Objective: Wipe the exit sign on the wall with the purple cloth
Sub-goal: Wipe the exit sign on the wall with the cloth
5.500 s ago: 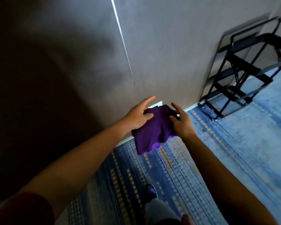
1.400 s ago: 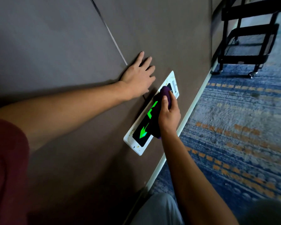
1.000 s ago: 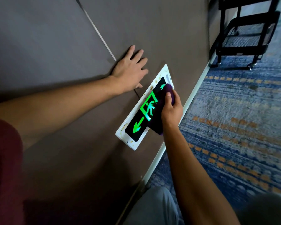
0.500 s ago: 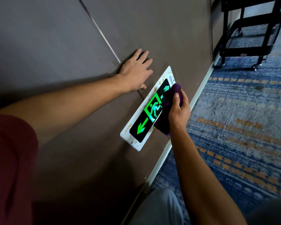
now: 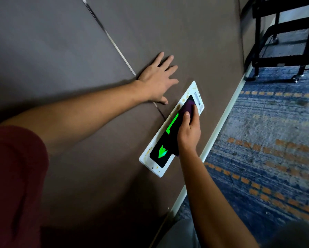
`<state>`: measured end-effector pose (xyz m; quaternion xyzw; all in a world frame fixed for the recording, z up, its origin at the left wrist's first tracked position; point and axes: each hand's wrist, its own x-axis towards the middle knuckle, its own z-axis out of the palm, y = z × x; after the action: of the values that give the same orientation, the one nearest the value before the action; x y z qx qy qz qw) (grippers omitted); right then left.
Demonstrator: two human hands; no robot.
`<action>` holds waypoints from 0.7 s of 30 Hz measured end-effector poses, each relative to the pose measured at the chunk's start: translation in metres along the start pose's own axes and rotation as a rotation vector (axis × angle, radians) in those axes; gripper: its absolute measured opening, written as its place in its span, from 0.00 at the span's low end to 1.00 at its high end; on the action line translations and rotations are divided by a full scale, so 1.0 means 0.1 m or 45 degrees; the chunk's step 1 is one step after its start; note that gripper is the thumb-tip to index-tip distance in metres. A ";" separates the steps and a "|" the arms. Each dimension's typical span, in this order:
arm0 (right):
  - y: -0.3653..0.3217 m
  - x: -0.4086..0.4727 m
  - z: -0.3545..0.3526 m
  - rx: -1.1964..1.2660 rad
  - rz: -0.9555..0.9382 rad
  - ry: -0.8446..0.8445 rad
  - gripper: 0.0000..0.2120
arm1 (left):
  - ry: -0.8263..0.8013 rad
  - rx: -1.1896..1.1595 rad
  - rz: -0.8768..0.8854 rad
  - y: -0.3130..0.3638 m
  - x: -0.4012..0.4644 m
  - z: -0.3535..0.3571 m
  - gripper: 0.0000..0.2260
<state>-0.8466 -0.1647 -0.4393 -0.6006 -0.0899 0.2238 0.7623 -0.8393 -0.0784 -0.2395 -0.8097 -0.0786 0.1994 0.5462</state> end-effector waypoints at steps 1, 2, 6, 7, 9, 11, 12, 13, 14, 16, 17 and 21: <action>0.02 -0.03 0.04 -0.046 -0.038 -0.013 0.23 | -0.010 0.012 0.000 0.00 0.01 -0.01 0.39; 0.03 -0.07 0.09 -0.084 -0.081 -0.028 0.24 | -0.020 0.016 0.002 0.01 0.01 0.00 0.40; 0.13 -0.18 0.26 -0.311 -0.195 -0.090 0.24 | -0.039 -0.012 0.000 -0.01 0.03 -0.01 0.40; 0.14 -0.19 0.28 -0.374 -0.195 -0.099 0.24 | -0.038 -0.023 0.000 -0.02 0.04 -0.01 0.41; 0.15 -0.22 0.31 -0.462 -0.211 -0.088 0.23 | -0.029 -0.033 0.004 -0.03 0.05 -0.02 0.41; 0.16 -0.34 0.32 -0.525 -0.257 -0.064 0.22 | -0.035 -0.035 0.005 -0.03 0.06 -0.03 0.42; 0.17 -0.42 0.32 -0.542 -0.276 -0.052 0.22 | -0.043 -0.040 0.007 -0.04 0.07 -0.03 0.42; 0.19 -0.52 0.33 -0.551 -0.286 -0.039 0.22 | -0.052 -0.053 0.014 -0.05 0.08 -0.04 0.42; 0.22 -0.63 0.33 -0.555 -0.293 -0.027 0.22 | -0.063 -0.068 0.021 -0.05 0.10 -0.05 0.42; 0.28 -0.81 0.32 -0.552 -0.297 -0.029 0.22 | -0.102 -0.086 0.030 -0.04 0.14 -0.07 0.42; 0.30 -0.86 0.30 -0.555 -0.291 -0.041 0.22 | -0.124 -0.089 0.032 -0.04 0.16 -0.08 0.43; 0.28 -0.85 0.27 -0.597 -0.287 -0.077 0.22 | -0.105 -0.110 0.061 -0.06 0.17 -0.08 0.43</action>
<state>-0.9396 -0.1743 -0.4482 -0.7401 -0.2283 0.1284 0.6195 -0.8200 -0.0769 -0.2360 -0.8252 -0.0903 0.2421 0.5022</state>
